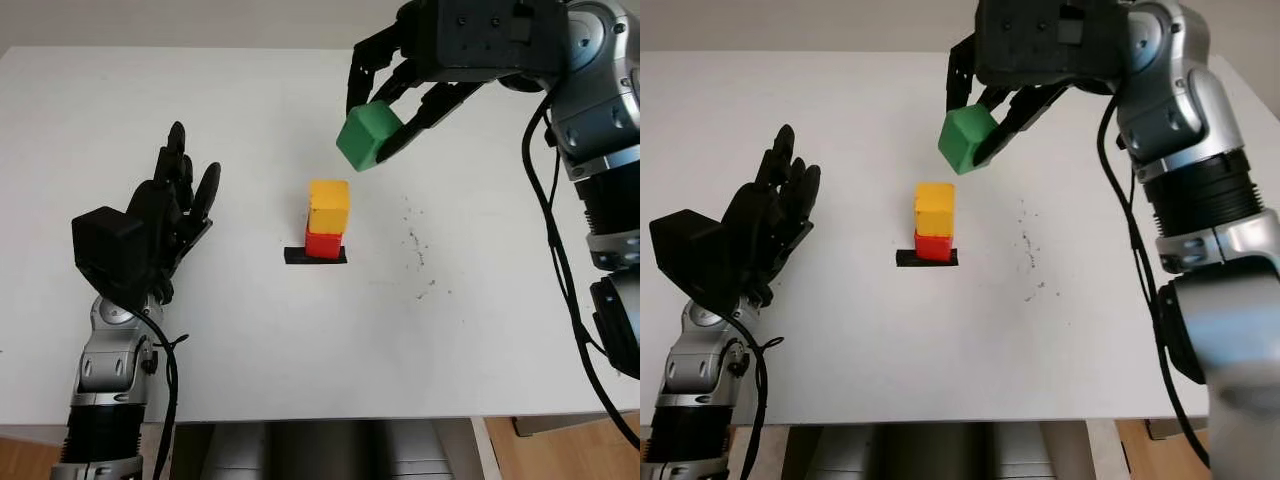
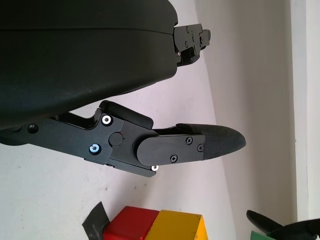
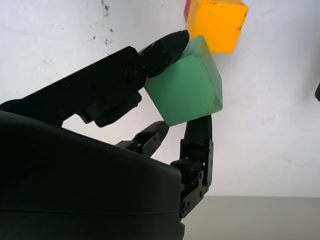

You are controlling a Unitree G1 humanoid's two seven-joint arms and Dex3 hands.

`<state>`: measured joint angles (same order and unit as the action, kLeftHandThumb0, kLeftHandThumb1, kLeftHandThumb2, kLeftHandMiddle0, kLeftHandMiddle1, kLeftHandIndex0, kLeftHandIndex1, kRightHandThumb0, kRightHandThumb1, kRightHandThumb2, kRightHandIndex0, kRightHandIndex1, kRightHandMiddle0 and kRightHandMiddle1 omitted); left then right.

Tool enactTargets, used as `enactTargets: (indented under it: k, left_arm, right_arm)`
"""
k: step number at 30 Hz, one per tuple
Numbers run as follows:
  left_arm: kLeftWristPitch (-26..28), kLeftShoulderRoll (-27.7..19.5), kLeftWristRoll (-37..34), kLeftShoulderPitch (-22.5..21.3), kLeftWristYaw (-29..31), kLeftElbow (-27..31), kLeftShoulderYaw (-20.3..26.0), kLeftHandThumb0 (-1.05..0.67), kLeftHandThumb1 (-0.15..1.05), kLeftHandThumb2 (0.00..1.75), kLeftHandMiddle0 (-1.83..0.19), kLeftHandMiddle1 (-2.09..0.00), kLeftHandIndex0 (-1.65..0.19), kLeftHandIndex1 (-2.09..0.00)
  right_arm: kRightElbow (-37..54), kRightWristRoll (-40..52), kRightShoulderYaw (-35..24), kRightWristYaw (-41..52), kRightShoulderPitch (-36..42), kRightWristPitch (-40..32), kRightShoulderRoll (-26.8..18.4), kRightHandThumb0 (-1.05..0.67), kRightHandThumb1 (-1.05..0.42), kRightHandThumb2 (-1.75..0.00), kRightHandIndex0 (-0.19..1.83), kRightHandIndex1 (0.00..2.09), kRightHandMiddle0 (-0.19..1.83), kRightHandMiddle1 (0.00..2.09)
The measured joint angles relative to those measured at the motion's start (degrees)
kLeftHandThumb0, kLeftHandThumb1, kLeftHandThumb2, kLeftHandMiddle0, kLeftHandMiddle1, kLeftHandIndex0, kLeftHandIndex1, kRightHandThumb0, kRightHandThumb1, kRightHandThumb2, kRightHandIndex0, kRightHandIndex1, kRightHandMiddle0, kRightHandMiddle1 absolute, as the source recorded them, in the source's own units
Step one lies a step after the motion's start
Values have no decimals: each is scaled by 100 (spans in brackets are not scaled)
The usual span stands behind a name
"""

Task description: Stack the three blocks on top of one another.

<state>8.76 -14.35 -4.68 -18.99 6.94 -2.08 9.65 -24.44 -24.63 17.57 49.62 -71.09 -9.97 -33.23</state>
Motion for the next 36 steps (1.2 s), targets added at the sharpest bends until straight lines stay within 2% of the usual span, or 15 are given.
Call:
enactTargets:
  k: [3,9,11,17,27,36]
  left_arm:
    - [4,11,6,0,-29,1,-22,-70,105,46,19,-5,17,-5]
    - [3,18,16,0,-44,1,-45,-70,105,47,19,-4,18,-4]
    - [3,18,16,0,-44,2,-46,-70,105,47,19,-4,18,-4]
    - [0,22,-11,1,-39,1,-45,-70,105,45,19,-4,18,-5]
    - [0,50,-50,0,5,-1,-45,-69,105,45,19,-2,19,-3]
    - [-10,69,-63,0,33,-14,-53,-69,105,45,19,-2,19,-3]
  right_arm:
    - [4,-87,23,-67,0,-204,110,-42,-93,-6,55,18,37,173]
    - [105,-277,130,-238,2,-663,352,-44,-98,-6,46,12,25,170]
    - [233,-303,137,-265,4,-922,436,-44,-100,-6,43,11,20,173]
    - [525,-262,139,-323,98,-1597,631,-43,-102,-6,41,9,21,190]
    - [1056,65,156,96,208,-2652,687,-43,-104,-6,34,4,22,170]
    - [1428,120,322,229,393,-2994,652,-40,-105,-8,35,5,22,172]
